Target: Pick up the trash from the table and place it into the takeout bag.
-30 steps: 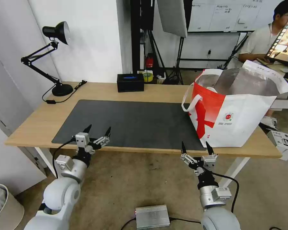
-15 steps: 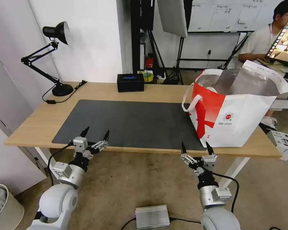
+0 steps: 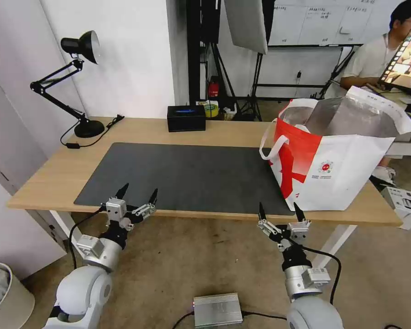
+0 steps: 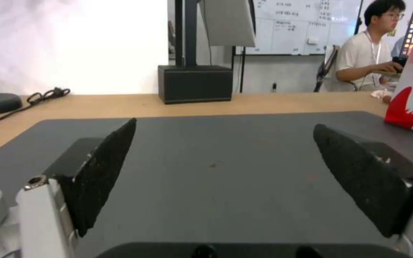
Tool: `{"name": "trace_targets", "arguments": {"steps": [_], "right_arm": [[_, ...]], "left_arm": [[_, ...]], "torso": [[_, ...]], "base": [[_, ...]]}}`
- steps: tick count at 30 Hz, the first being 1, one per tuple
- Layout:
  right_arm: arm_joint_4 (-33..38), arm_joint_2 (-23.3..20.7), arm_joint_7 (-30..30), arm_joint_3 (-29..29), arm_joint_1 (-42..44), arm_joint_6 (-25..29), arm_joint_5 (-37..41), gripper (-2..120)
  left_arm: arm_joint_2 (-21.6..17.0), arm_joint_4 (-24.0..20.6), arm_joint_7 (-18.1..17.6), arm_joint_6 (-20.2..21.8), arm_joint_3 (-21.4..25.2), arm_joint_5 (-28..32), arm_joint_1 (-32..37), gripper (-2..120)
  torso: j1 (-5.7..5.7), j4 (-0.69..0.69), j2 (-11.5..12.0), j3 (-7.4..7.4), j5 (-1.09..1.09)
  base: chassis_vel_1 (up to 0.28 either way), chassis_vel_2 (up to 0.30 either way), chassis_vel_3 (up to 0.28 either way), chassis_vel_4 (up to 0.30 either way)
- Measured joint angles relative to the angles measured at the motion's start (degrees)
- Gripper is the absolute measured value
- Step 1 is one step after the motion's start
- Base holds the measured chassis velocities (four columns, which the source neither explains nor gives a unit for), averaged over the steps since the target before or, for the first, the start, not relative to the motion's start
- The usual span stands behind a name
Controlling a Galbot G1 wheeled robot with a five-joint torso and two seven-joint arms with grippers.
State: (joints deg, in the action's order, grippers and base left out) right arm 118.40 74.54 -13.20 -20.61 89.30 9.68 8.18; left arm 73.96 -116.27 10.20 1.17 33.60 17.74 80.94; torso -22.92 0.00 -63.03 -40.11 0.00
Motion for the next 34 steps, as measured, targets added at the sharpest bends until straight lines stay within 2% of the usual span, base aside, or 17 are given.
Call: {"name": "trace_targets", "arguments": {"steps": [34], "right_arm": [[0.0,0.0,0.0,0.0,0.0,0.0,0.0,100]], "left_arm": [[-0.1,0.1,0.0,0.0,-0.1,0.0,-0.1,100]], "torso": [[0.00,0.00,0.0,0.00,0.00]], "base": [[0.000,0.000,0.000,0.000]]}}
